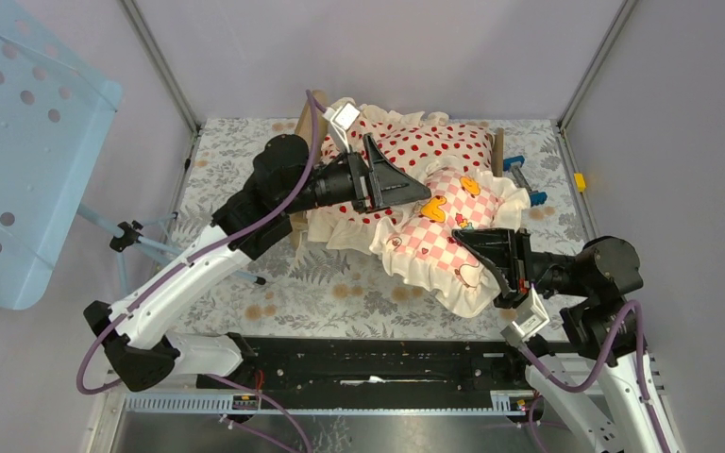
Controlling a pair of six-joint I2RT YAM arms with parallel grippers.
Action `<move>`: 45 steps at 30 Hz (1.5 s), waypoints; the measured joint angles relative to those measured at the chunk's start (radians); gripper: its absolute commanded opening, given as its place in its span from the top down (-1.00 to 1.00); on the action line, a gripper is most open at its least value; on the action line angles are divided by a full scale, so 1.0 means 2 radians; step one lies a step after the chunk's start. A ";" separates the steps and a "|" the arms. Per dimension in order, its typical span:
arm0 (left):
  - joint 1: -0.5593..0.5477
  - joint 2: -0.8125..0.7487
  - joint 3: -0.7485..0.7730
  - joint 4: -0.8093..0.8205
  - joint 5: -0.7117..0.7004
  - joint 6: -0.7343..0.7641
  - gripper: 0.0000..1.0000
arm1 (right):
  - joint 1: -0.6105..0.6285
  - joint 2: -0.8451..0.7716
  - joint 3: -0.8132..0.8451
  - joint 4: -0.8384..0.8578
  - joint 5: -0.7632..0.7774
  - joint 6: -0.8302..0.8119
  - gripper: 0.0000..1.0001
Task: Set up the pet bed
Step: Place the pillow on the mattress.
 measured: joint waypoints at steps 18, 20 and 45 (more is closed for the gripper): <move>-0.052 0.009 -0.082 0.129 0.013 -0.046 1.00 | 0.001 -0.004 -0.025 0.013 -0.012 0.027 0.19; -0.051 0.010 -0.090 0.151 0.015 -0.049 1.00 | 0.001 -0.010 -0.043 0.030 -0.011 0.051 -0.29; 0.048 -0.128 -0.221 0.291 -0.133 0.340 1.00 | 0.003 0.158 0.139 0.073 0.338 1.055 -0.99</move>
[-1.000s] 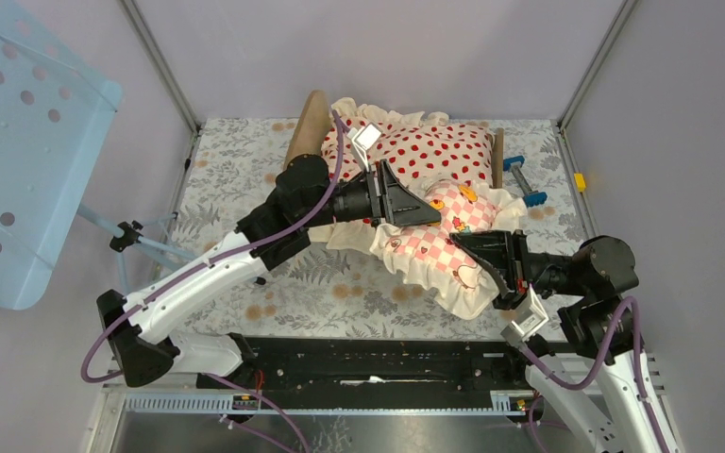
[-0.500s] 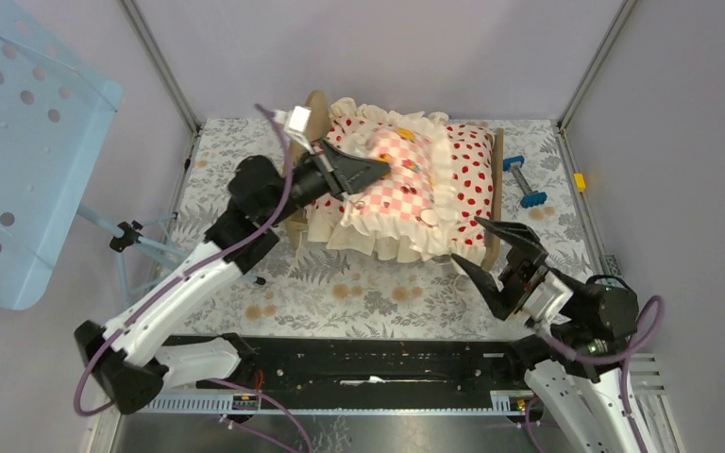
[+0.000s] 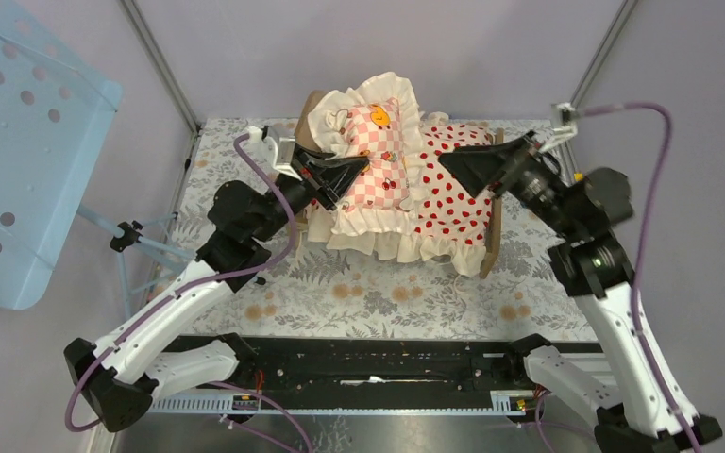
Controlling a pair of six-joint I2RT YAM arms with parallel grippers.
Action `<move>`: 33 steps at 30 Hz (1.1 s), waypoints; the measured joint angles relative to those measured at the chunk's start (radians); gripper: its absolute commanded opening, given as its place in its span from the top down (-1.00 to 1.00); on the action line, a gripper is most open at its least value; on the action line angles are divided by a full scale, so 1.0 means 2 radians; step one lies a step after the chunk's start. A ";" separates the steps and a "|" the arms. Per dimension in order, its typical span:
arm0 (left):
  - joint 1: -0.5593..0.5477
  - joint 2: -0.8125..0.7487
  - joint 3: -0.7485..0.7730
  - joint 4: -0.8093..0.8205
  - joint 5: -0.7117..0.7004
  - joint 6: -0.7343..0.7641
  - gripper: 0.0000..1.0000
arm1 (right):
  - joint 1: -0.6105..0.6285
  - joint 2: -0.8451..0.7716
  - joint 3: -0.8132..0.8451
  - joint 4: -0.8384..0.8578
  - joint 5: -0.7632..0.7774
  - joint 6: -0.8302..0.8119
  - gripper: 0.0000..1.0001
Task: Set up the pet bed
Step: Place the pillow on the mattress.
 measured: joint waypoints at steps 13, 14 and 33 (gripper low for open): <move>-0.027 0.037 0.000 -0.025 0.012 0.072 1.00 | 0.052 0.119 0.034 -0.038 -0.020 0.100 -0.98; -0.029 0.039 0.000 -0.027 0.012 0.074 1.00 | 0.062 0.124 0.041 -0.042 -0.014 0.095 -0.97; -0.033 0.045 0.000 -0.062 -0.004 0.093 1.00 | 0.149 0.187 0.066 -0.111 0.144 0.018 0.21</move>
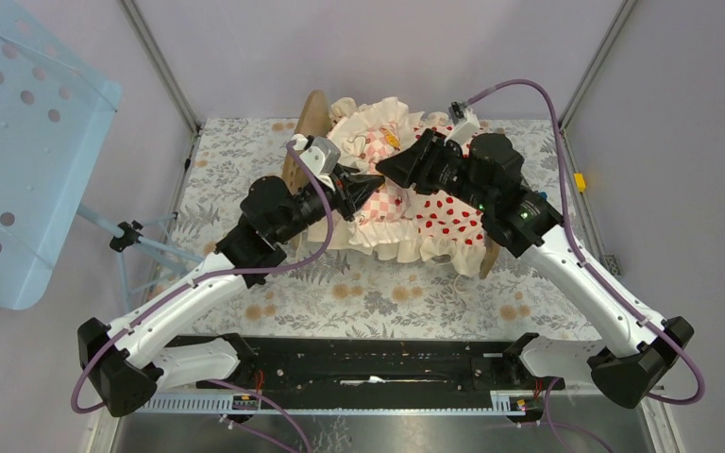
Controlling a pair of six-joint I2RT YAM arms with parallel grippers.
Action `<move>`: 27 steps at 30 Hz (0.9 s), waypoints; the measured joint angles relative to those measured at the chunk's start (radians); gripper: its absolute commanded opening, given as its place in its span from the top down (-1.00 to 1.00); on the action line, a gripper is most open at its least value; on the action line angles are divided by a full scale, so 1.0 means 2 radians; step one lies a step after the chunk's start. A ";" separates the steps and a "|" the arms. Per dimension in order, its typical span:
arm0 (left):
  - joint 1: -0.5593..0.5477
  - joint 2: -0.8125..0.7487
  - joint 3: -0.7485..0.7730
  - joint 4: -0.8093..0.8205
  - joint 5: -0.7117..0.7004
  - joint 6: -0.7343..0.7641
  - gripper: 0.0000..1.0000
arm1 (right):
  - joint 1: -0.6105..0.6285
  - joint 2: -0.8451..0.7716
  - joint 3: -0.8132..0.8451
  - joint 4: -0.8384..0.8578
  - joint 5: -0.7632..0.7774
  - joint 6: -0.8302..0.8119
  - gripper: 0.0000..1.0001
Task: Set up the pet bed
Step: Place the pillow on the mattress.
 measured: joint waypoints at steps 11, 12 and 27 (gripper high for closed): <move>-0.002 -0.015 0.003 -0.021 -0.019 0.000 -0.98 | -0.001 0.000 -0.040 0.052 0.020 0.009 1.00; -0.002 -0.020 0.004 -0.029 -0.021 -0.001 -0.98 | -0.001 0.000 -0.041 0.047 0.029 0.009 1.00; -0.005 -0.167 0.085 -0.271 -0.225 -0.014 -0.92 | -0.001 0.163 0.034 0.063 0.149 0.129 1.00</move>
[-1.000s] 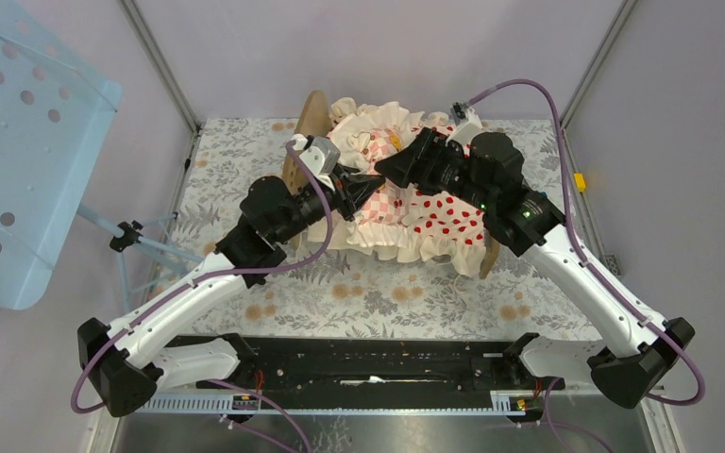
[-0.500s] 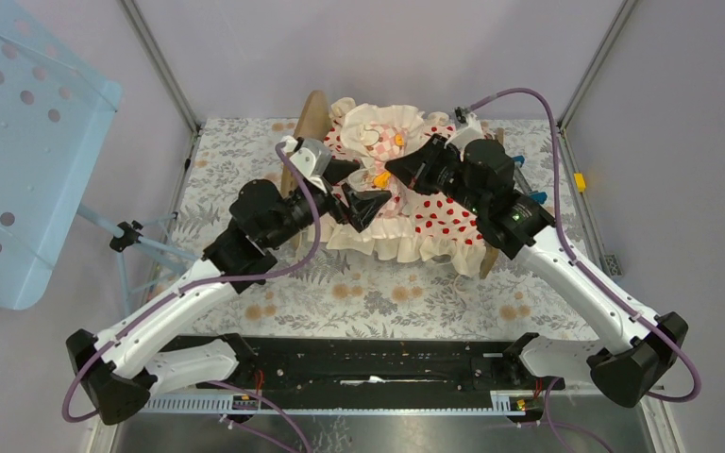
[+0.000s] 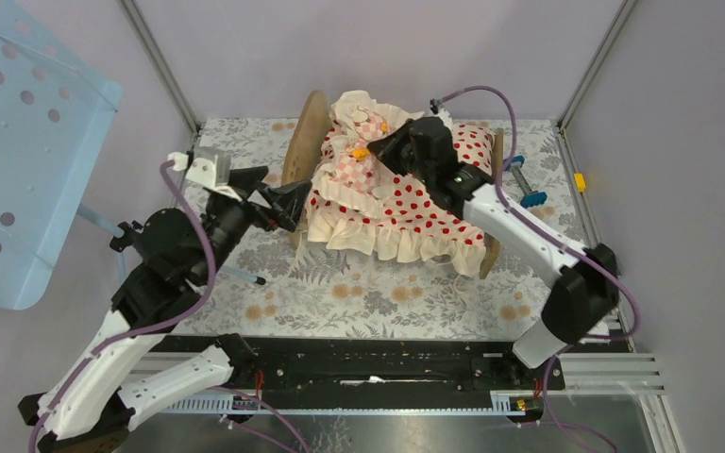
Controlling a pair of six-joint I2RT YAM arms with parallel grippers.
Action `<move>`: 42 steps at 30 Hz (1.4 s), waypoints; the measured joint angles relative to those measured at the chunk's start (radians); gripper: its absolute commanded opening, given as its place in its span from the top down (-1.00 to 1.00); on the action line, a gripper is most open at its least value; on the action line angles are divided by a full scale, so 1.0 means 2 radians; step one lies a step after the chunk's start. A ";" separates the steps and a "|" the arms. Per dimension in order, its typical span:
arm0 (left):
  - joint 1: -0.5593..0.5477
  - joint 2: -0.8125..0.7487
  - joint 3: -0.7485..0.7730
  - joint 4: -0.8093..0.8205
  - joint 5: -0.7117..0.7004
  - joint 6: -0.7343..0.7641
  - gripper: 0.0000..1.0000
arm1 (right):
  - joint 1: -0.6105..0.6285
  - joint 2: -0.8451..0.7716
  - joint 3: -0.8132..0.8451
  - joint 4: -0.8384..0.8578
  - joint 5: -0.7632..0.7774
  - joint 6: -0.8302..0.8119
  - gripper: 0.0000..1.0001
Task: Set up the pet bed
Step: Place the pillow on the mattress.
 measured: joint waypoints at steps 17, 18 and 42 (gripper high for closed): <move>0.000 -0.058 -0.002 -0.089 -0.057 -0.009 -0.98 | 0.000 0.268 0.281 -0.081 -0.014 0.057 1.00; 0.000 -0.059 -0.002 -0.092 -0.058 -0.009 -0.98 | 0.000 0.282 0.295 -0.090 -0.017 0.055 1.00; 0.000 -0.060 -0.026 -0.110 -0.060 -0.033 -0.98 | 0.000 0.370 0.388 -0.190 -0.049 0.011 -0.23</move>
